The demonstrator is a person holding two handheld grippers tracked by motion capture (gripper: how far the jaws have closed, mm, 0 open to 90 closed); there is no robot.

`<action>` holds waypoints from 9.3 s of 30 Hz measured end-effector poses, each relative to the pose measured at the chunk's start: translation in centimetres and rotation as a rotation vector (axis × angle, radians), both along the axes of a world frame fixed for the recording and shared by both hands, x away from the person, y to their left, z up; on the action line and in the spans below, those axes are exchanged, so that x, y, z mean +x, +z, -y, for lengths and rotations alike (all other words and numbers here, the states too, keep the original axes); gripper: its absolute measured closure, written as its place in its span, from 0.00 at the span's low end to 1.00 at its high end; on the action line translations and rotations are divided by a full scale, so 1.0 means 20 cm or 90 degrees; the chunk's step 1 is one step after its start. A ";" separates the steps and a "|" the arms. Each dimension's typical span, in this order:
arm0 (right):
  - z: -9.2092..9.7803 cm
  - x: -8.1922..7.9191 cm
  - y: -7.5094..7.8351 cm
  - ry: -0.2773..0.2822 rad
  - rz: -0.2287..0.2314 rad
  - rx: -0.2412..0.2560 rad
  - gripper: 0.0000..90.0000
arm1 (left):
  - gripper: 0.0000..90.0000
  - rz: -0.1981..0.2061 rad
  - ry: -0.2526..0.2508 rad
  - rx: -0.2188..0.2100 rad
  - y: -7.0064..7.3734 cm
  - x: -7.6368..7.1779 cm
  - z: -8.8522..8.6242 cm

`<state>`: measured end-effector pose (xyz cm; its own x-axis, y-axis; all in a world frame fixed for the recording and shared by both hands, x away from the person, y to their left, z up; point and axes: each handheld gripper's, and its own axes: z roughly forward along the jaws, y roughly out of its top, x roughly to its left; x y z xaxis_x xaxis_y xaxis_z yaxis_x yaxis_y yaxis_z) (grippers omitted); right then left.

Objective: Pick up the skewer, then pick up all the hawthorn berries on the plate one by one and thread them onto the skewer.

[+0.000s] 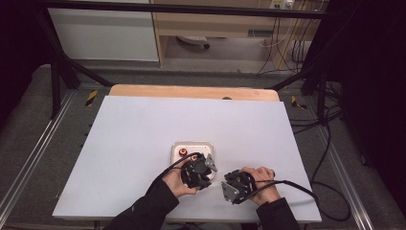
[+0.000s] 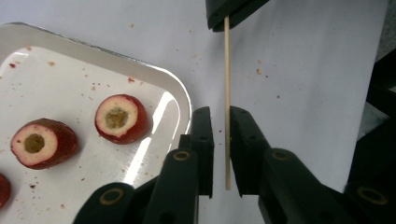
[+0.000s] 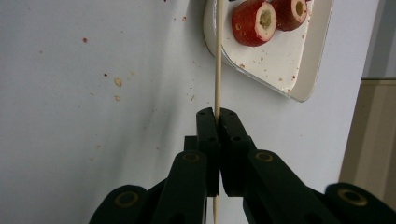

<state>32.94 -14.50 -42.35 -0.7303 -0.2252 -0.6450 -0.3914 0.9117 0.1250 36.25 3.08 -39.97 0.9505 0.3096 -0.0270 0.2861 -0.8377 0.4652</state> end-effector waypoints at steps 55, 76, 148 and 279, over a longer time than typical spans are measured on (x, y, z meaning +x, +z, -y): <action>0.26 0.17 0.02 -0.473 -0.336 0.446 0.12 | 0.98 0.078 0.176 -0.123 -0.08 -0.10 -0.52; 0.04 0.25 0.13 -0.494 -0.422 0.463 0.04 | 0.98 0.103 0.236 -0.201 -0.15 -0.17 -0.72; -0.23 0.43 0.22 -0.531 -0.523 0.463 0.68 | 0.98 0.128 0.254 -0.216 -0.15 -0.20 -0.75; -0.20 0.23 0.00 -0.399 -0.518 0.935 0.62 | 0.98 0.105 0.369 -0.346 -0.07 -0.08 -0.41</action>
